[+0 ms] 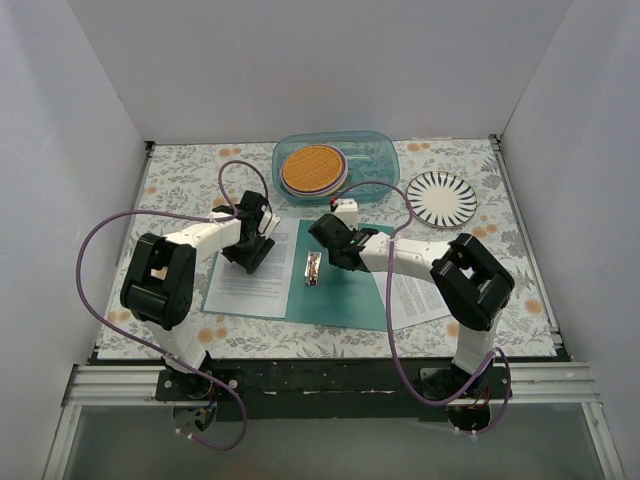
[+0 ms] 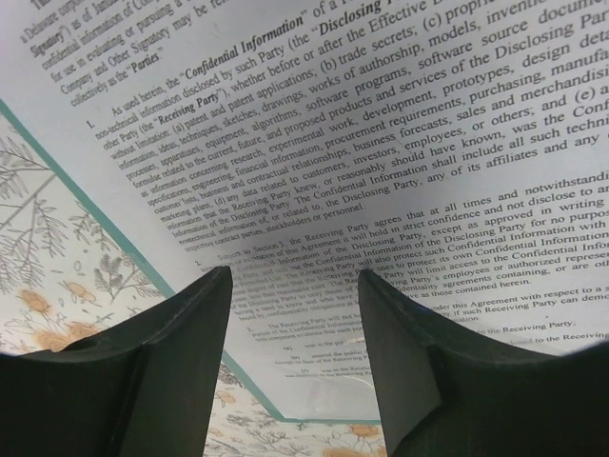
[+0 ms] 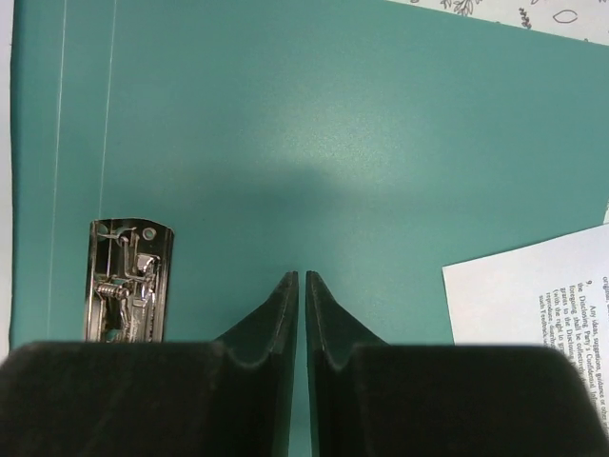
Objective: Put the files into the folder
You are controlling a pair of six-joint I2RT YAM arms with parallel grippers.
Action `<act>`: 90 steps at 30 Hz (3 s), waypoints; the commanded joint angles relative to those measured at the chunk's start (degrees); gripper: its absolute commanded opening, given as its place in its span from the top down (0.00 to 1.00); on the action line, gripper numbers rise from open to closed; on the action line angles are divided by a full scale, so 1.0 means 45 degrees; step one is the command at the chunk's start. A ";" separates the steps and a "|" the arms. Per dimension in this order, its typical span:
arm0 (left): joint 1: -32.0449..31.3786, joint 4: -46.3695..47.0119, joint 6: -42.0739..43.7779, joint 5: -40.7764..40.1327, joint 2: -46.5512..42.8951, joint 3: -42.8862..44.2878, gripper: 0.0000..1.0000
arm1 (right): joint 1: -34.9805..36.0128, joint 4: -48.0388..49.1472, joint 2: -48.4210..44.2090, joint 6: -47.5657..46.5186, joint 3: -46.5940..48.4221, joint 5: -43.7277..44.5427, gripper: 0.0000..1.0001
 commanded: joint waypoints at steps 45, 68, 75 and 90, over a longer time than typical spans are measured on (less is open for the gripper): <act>-0.3801 0.2703 -0.3676 0.4419 -0.0662 0.0245 1.00 | -0.0146 0.2151 -0.0885 0.4710 -0.4463 -0.1592 0.99; -0.3742 0.3055 -0.3384 0.4302 -0.1034 -0.0555 1.00 | -0.0400 0.2131 -0.0768 0.5003 -0.5010 -0.1866 0.99; -0.3742 0.2977 -0.3403 0.4439 -0.0877 -0.0399 1.00 | -0.0400 0.2072 -0.0865 0.5082 -0.5127 -0.1846 0.99; -0.3742 0.3367 -0.3287 0.4419 0.0040 -0.0731 1.00 | -0.0400 0.2248 -0.0865 0.5277 -0.5381 -0.2002 0.99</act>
